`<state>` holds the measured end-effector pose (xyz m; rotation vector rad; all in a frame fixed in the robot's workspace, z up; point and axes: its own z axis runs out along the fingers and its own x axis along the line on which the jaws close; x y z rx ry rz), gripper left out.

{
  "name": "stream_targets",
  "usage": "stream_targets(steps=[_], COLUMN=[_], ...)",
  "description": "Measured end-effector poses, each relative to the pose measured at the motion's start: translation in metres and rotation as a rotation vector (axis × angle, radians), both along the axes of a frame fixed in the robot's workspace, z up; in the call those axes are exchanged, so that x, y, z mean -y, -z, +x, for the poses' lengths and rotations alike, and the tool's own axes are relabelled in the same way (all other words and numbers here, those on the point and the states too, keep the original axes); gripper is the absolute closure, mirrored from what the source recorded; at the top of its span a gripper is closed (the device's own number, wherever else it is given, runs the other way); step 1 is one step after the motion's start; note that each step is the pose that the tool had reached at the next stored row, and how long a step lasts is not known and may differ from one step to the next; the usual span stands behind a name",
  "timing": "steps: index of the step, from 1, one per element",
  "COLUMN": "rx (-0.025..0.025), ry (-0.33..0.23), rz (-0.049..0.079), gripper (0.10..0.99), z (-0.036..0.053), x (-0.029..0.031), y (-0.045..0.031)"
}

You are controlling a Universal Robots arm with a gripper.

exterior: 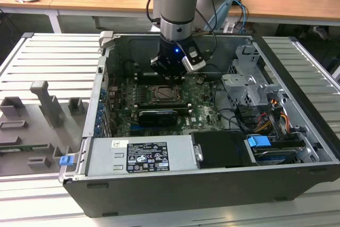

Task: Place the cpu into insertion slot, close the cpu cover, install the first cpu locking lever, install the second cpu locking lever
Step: 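Install the second cpu locking lever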

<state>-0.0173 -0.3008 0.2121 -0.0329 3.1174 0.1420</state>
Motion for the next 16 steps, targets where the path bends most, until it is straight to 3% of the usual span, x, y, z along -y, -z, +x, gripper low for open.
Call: stream_targets(steps=[4,8,12,16], rx=[-0.0002,0.0,0.0,0.0], ry=[0.0,0.0,0.0,0.0], rz=[0.0,0.0,0.0,0.0], gripper=[0.98,0.98,0.98,0.98], z=[-0.0001,0.0,0.0,0.0], x=[0.0004,0.0003,0.0003,0.0008], y=[-0.0008,-0.0124,-0.0305,-0.0363])
